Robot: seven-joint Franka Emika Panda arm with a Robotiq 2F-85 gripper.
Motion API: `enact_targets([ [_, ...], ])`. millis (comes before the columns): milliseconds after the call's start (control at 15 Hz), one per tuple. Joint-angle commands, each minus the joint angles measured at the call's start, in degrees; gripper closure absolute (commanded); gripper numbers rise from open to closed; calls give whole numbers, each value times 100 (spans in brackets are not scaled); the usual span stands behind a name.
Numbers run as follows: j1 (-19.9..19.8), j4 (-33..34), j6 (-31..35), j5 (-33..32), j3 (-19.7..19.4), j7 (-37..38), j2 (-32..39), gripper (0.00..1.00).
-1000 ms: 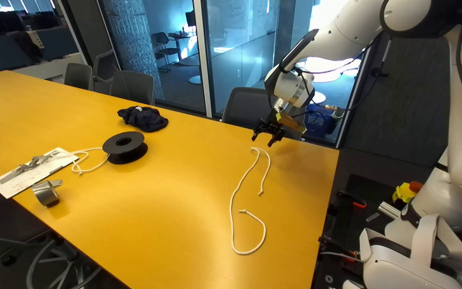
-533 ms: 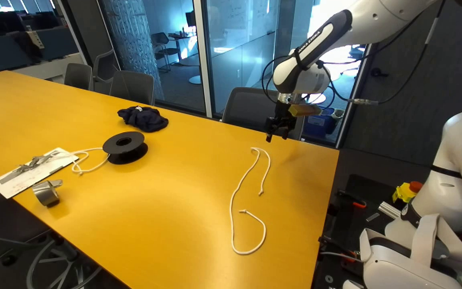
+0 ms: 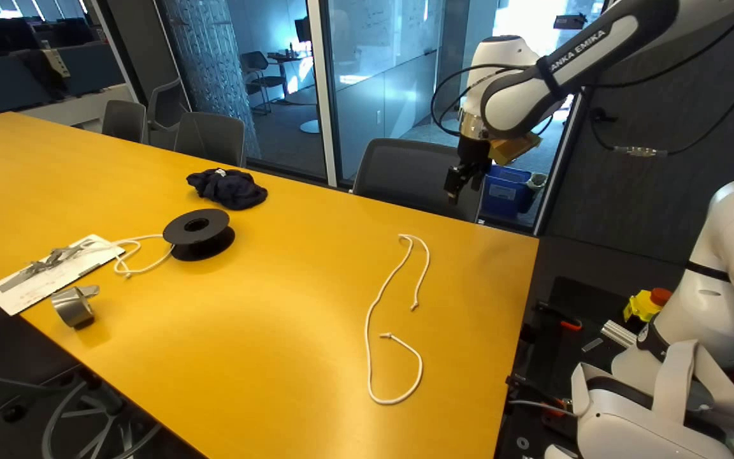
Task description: Unfold the rope on the table
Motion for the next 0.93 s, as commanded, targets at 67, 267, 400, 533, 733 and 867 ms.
enact_targets([
  [67, -966, -583, -720, -226, 1135, 467, -1710, 0],
  [267, -1121, -743, -1532, 122, 1491, 392, -2674, 0],
  [400, -1094, -757, -1870, 370, 1565, 268, -3012, 0],
  [533, -1061, -827, -2054, 553, 1610, 245, -3277, 0],
  [733, -1066, -1006, -2138, 739, 1650, 268, -3524, 0],
  [867, -1081, -1102, -2125, 825, 1652, 289, -3586, 0],
])
